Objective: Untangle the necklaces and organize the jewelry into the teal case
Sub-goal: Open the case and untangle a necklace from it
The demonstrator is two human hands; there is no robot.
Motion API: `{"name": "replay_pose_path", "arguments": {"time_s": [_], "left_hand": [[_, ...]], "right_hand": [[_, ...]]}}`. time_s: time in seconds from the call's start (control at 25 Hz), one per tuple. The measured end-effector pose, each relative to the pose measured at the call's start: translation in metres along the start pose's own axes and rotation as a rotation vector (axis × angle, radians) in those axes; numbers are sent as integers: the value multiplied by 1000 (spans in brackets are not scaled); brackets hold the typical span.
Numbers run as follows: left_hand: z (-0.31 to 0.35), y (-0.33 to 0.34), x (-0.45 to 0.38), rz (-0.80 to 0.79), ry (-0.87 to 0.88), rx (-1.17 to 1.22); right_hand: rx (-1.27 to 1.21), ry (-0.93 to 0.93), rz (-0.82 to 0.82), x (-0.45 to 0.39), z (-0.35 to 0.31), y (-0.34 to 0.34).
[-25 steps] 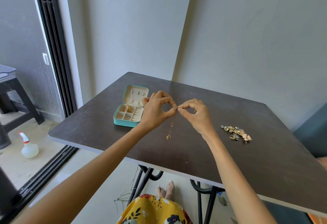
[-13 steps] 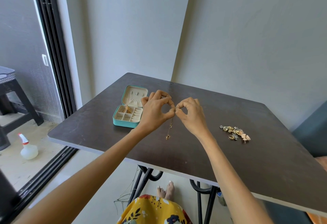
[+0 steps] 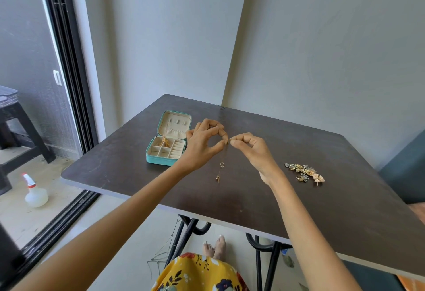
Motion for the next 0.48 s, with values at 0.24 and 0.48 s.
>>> {"name": "replay_pose_path", "arguments": {"time_s": [0.24, 0.48], "left_hand": [[-1, -1, 0, 18, 12, -16], [1, -1, 1, 56, 48, -95]], "right_hand": [[85, -99, -4, -2, -9, 0], [226, -146, 51, -5, -11, 1]]}}
Point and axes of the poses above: each hand's wrist, its own x-axis away from the middle knuckle, its own y-axis out of the palm, z = x × y, the point moved 10 cm from there along -x, towards the middle knuckle, and after that the axes turned 15 degrees about -y, right-handed, at the moved point
